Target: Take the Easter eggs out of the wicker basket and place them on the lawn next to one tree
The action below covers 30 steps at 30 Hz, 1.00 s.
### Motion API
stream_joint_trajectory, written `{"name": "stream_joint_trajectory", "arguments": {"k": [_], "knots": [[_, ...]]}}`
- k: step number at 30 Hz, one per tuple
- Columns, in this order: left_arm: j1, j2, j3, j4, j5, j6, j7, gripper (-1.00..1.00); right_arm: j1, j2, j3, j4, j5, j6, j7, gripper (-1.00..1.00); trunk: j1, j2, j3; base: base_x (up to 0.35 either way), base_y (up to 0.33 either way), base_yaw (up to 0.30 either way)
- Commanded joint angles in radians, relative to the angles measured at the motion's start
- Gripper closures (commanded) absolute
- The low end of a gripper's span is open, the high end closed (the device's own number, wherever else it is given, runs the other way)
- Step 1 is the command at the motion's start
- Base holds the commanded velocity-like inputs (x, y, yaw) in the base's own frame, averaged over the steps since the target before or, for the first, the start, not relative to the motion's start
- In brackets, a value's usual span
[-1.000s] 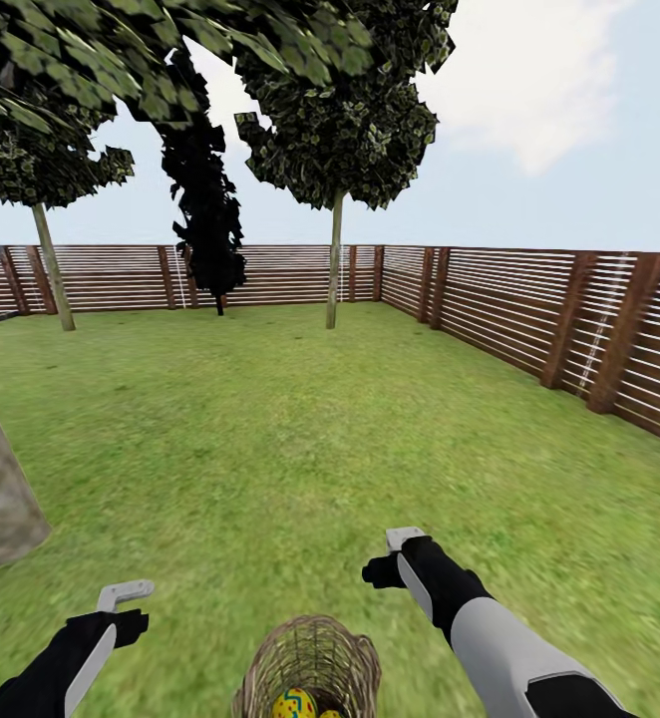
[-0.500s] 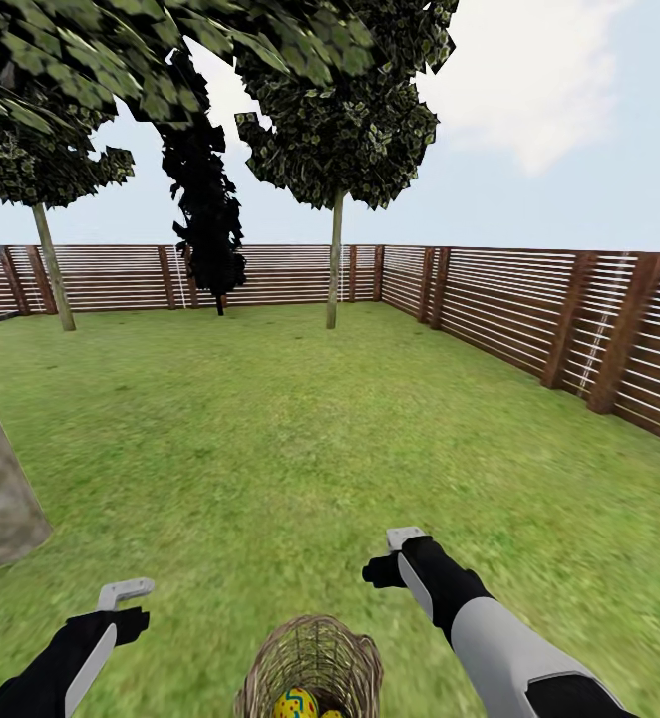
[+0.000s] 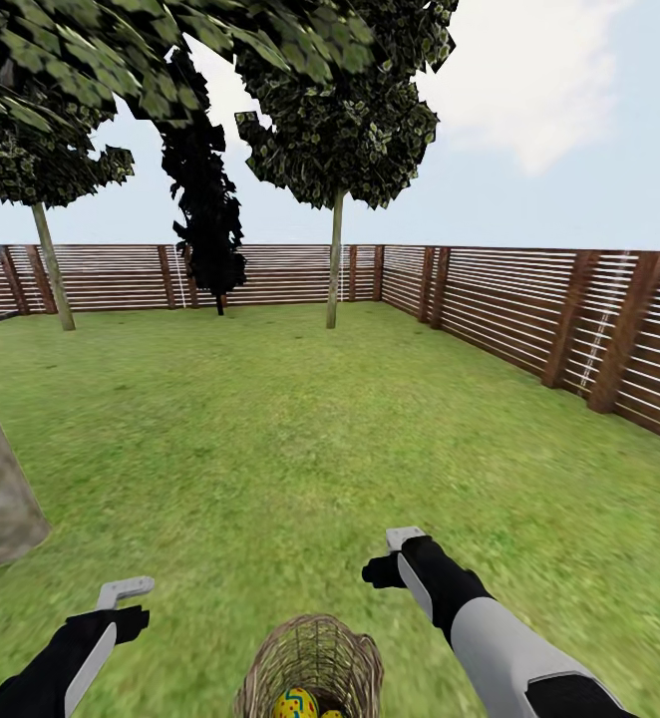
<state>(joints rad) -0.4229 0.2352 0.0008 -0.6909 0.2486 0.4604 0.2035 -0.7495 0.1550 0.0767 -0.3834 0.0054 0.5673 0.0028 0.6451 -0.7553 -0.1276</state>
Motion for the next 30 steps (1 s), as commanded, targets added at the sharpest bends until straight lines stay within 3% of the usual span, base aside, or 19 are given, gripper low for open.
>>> {"name": "stream_joint_trajectory", "arguments": {"k": [1, 30], "knots": [[0.000, 0.001, -0.001, -0.002, 0.011, 0.004, 0.007, -1.00, -0.001, 0.000, 0.005, -0.001, 0.000, 0.005, 0.000, -1.00, 0.004, -0.009, -0.005, 0.000, 0.000, 0.000], [-0.002, 0.001, 0.001, -0.006, 0.012, 0.004, 0.005, -1.00, 0.004, -0.006, -0.002, -0.013, -0.010, 0.000, 0.016, -1.00, 0.115, -0.212, -0.097, 0.000, 0.000, 0.000]]}}
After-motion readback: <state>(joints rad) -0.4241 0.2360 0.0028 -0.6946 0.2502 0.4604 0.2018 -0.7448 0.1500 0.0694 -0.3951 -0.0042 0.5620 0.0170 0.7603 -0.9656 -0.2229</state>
